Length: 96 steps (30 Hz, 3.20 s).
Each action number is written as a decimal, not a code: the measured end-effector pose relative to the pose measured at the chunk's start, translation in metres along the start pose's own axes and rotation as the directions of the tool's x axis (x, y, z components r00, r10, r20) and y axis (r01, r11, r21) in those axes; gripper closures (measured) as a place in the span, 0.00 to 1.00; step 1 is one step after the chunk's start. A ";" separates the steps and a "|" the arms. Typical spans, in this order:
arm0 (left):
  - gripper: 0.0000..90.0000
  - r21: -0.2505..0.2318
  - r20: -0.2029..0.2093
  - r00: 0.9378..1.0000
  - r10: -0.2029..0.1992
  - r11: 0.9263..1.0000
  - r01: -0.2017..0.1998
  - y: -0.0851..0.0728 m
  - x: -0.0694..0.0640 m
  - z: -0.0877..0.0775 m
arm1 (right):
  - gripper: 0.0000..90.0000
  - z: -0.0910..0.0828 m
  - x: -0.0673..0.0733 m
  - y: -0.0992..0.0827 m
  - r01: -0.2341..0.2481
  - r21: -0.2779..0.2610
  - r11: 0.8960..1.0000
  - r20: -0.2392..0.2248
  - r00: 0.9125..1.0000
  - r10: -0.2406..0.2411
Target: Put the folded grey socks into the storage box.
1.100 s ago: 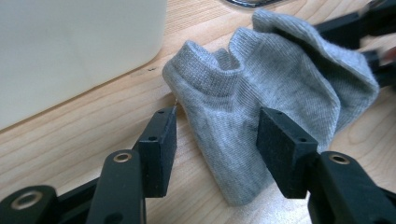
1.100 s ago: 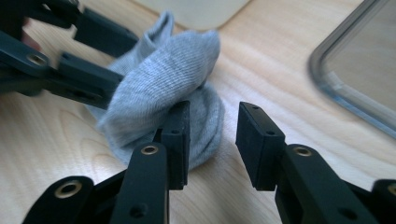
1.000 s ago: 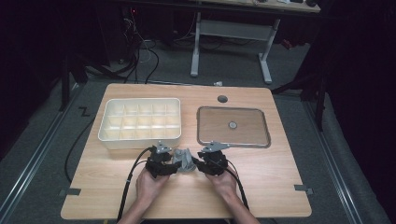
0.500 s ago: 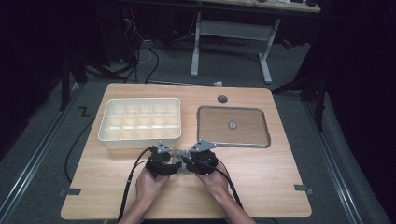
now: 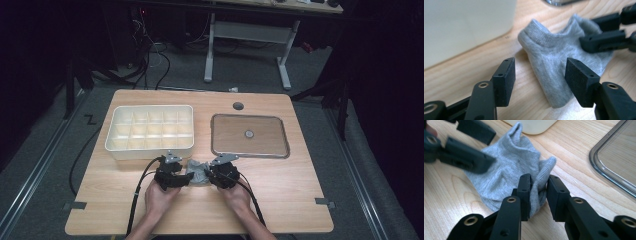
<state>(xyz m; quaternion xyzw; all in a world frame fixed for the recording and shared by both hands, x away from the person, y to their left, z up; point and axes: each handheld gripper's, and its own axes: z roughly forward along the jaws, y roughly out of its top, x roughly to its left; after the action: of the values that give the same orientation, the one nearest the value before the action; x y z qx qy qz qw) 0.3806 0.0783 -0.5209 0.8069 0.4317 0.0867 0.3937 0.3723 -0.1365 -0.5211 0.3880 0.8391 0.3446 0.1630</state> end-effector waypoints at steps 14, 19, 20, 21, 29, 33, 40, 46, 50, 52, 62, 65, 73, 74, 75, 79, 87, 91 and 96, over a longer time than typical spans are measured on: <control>0.55 0.061 -0.051 0.997 0.056 0.997 -0.052 -0.002 -0.002 0.002 | 0.81 0.001 -0.005 -0.003 -0.014 -0.015 1.000 -0.033 0.999 0.013; 0.57 0.072 -0.044 0.997 0.056 0.996 -0.053 -0.005 -0.006 -0.001 | 0.81 0.000 -0.002 -0.003 0.010 -0.012 1.000 -0.026 1.000 -0.010; 0.58 0.072 -0.041 0.998 0.055 0.996 -0.052 -0.006 -0.007 -0.002 | 0.81 0.000 -0.001 -0.003 0.014 -0.014 1.000 -0.029 0.999 -0.014; 0.58 0.072 -0.040 0.998 0.054 0.996 -0.051 -0.007 -0.008 -0.003 | 0.80 0.000 0.000 -0.003 0.016 -0.009 1.000 -0.030 0.999 -0.017; 0.56 0.064 0.016 1.000 0.022 0.998 -0.023 -0.007 0.000 -0.004 | 0.66 -0.008 0.001 -0.001 0.005 -0.033 0.999 -0.002 1.000 -0.005; 0.52 0.016 0.050 0.999 -0.012 1.000 0.012 -0.003 0.003 -0.012 | 0.63 -0.021 0.002 0.003 -0.005 -0.077 0.997 0.014 1.000 0.006; 0.51 -0.014 0.064 0.996 -0.058 0.998 0.059 0.010 0.010 -0.013 | 0.80 -0.037 0.012 0.010 0.033 -0.112 0.993 -0.020 0.999 -0.036; 0.51 0.010 0.088 0.988 -0.127 0.992 0.127 0.012 0.021 -0.001 | 0.88 -0.026 0.022 0.014 0.042 -0.095 0.995 -0.074 0.996 -0.050; 0.51 0.010 0.092 0.986 -0.140 0.990 0.139 0.011 0.024 0.004 | 0.91 -0.014 0.027 0.014 0.059 -0.058 0.997 -0.085 0.994 -0.064; 0.51 0.016 0.099 0.983 -0.156 0.988 0.156 0.011 0.026 0.006 | 0.92 -0.010 0.028 0.012 0.056 -0.046 0.997 -0.087 0.994 -0.060; 0.49 0.019 0.081 0.987 -0.142 0.990 0.141 0.010 0.022 0.012 | 0.95 -0.001 0.025 0.001 0.073 -0.015 0.997 -0.071 0.995 -0.073; 0.53 0.023 0.095 0.988 -0.122 0.992 0.120 0.009 0.020 0.012 | 0.96 0.000 0.024 -0.001 0.081 -0.018 0.997 -0.073 0.994 -0.082; 0.74 0.015 0.153 0.980 -0.130 0.992 0.129 0.002 0.019 0.013 | 0.96 0.000 0.021 -0.005 0.054 -0.033 0.998 -0.089 0.994 -0.057; 0.76 0.007 0.154 0.980 -0.126 0.992 0.127 0.000 0.019 0.012 | 0.96 -0.001 0.020 -0.005 0.054 -0.032 0.998 -0.088 0.995 -0.056; 0.79 -0.003 0.156 0.980 -0.127 0.992 0.129 -0.001 0.018 0.011 | 0.96 -0.001 0.020 -0.005 0.054 -0.030 0.998 -0.088 0.995 -0.057; 0.84 -0.027 0.160 0.980 -0.115 0.992 0.121 -0.004 0.017 0.006 | 0.96 -0.001 0.020 -0.005 0.050 -0.031 0.998 -0.094 0.994 -0.053; 0.90 -0.025 0.159 0.982 -0.104 0.994 0.110 -0.002 0.013 -0.001 | 0.95 -0.002 0.020 -0.004 0.053 -0.020 0.998 -0.095 0.994 -0.054; 0.90 -0.019 0.142 0.985 -0.100 0.994 0.103 -0.002 0.011 -0.001 | 0.95 -0.008 0.022 -0.001 0.065 -0.035 0.997 -0.088 0.994 -0.068; 0.90 -0.015 0.135 0.986 -0.101 0.994 0.104 -0.002 0.010 -0.005 | 0.98 -0.017 0.020 0.011 0.061 -0.066 0.996 -0.081 0.995 -0.066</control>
<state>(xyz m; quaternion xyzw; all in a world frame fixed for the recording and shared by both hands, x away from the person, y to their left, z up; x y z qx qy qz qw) 0.3837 0.0892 -0.5209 0.7831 0.4443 0.0164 0.4348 0.3562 -0.1235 -0.5012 0.3410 0.8459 0.3814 0.1511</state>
